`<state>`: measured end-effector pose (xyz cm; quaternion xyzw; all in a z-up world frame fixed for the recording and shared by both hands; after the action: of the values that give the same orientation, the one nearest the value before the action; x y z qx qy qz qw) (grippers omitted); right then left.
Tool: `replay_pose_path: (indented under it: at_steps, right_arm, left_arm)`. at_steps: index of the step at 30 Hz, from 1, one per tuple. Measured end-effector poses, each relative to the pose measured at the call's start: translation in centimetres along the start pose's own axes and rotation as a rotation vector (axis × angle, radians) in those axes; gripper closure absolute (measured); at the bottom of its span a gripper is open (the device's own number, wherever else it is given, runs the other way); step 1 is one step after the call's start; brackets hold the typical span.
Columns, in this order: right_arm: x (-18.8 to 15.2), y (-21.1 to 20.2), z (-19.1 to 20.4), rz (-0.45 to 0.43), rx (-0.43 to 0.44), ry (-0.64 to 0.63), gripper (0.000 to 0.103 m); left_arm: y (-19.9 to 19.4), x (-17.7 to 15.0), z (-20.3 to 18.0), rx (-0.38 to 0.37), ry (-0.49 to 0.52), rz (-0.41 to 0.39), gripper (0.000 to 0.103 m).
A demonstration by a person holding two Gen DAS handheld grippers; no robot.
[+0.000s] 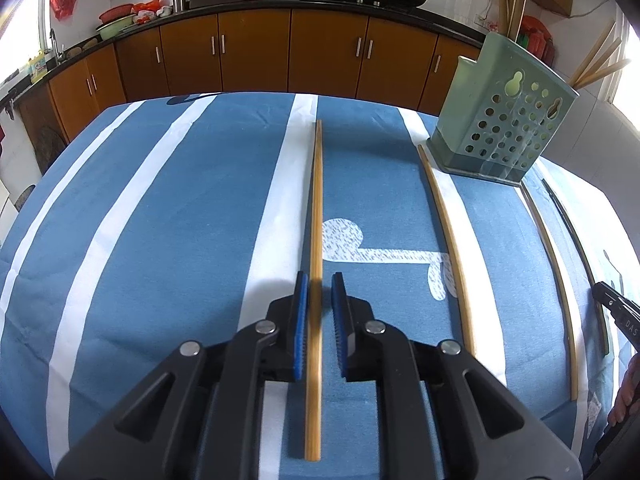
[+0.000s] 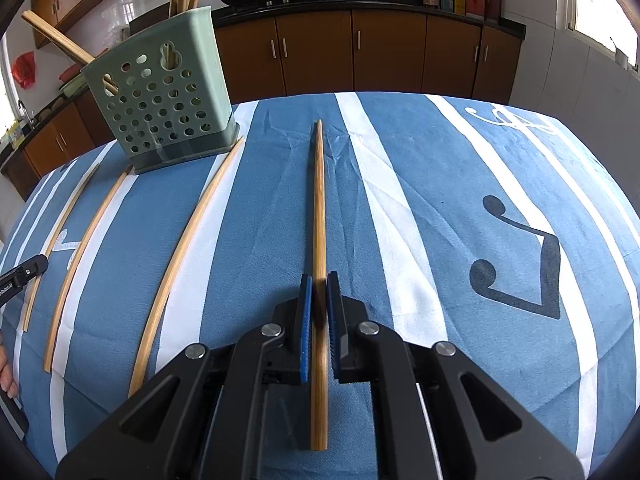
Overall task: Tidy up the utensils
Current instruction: 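Close the left gripper on a chopstick on the cloth while the right gripper grasps another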
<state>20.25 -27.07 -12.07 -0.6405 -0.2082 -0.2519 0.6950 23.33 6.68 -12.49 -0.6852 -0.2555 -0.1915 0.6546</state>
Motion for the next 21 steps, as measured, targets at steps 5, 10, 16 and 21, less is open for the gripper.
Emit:
replay_pose_path:
  at_steps: [5, 10, 16, 21]
  right_arm:
    - [-0.02, 0.01, -0.04, 0.0, 0.004, 0.002, 0.094]
    - [-0.01, 0.01, -0.12, 0.0, 0.004, 0.0, 0.094]
    - [-0.02, 0.03, -0.05, 0.0, -0.001, -0.004, 0.094]
    - [-0.03, 0.04, -0.09, 0.0, 0.001, -0.004, 0.094]
  left_arm:
    - [0.01, 0.0, 0.01, 0.003, 0.003, 0.0, 0.089]
    - [0.01, 0.0, -0.01, 0.003, 0.003, 0.0, 0.089]
    - [0.0, 0.01, 0.02, 0.003, 0.003, 0.0, 0.089]
    - [-0.01, 0.02, -0.02, 0.002, 0.002, 0.001, 0.089]
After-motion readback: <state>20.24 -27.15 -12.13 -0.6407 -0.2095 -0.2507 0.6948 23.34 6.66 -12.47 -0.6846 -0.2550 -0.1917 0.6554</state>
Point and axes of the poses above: each gripper's, at about its wrist camera, not at the fingertips, and y roughly the way its jaws point, z to its left, x to its top, the point moved 3 cm from there along y, roughly the way its jaws point, and after that the axes turned 2 degrees about z, right-handed, at the moved point
